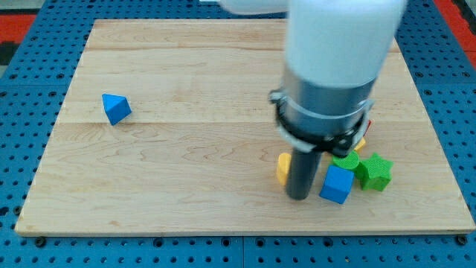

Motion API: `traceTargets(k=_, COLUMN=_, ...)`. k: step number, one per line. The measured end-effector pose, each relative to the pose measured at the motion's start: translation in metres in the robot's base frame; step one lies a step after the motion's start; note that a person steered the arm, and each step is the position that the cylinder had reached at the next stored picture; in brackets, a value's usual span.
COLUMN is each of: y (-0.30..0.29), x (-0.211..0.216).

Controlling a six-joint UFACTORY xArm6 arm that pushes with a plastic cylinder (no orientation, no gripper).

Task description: Push the blue triangle into red star

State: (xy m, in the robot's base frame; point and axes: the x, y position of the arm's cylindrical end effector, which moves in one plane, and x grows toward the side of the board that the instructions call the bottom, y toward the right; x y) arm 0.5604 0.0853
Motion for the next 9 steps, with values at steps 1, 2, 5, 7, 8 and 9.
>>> traceTargets(k=1, y=-0.049, x=0.043)
traceTargets(k=2, y=-0.195, x=0.037)
traceTargets(k=5, y=-0.271, x=-0.154)
traceTargets(k=7, y=-0.054, x=-0.160)
traceTargets(k=8, y=-0.056, x=-0.193)
traceTargets(k=9, y=-0.017, x=-0.201)
